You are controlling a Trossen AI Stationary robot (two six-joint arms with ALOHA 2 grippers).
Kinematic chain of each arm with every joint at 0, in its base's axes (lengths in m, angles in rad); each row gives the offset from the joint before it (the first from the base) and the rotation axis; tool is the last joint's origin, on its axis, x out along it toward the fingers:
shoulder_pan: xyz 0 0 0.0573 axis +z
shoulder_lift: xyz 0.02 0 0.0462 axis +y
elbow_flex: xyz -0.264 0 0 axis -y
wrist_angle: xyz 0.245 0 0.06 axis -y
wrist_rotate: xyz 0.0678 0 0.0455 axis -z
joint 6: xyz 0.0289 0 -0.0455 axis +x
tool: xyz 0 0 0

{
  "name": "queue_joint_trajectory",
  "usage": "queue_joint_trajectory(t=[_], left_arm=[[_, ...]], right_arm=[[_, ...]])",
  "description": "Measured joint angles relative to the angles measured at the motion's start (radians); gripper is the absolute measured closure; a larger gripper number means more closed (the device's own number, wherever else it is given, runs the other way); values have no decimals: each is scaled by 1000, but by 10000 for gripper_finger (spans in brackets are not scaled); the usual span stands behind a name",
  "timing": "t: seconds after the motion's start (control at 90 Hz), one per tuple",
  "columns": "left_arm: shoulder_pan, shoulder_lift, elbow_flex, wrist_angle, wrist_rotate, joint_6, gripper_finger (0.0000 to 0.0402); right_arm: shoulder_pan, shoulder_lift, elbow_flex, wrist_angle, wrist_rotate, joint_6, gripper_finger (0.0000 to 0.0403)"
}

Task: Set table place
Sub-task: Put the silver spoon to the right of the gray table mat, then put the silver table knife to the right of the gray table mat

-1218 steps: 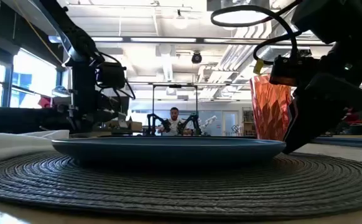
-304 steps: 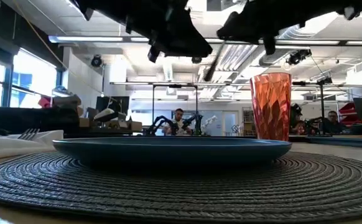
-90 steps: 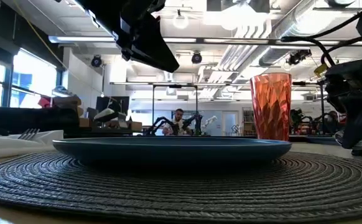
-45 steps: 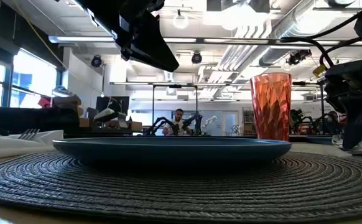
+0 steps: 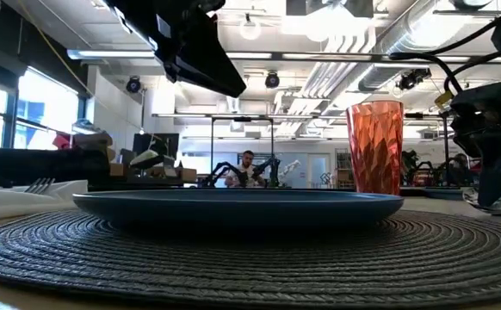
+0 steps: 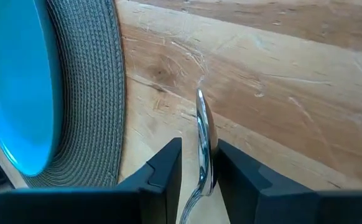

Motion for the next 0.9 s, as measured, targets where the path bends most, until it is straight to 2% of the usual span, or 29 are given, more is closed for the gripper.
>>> queue_joint_trajectory(t=[0.133, 0.333, 0.444, 0.7, 0.9], left_arm=[[-3, 0, 0, 0, 0, 0, 307], [-7, 0, 0, 0, -1, 9, 307], [-7, 0, 0, 0, -1, 16, 307], [-7, 0, 0, 0, 0, 11, 307], [-7, 0, 0, -1, 0, 16, 307]], right_arm=[[1, 0, 28, -51, -12, 0, 320], [2, 3, 132, -294, -15, -26, 320], [2, 2, 156, -372, -14, -26, 320], [1, 2, 162, -349, 3, -56, 320], [1, 1, 274, -420, -13, -158, 320]])
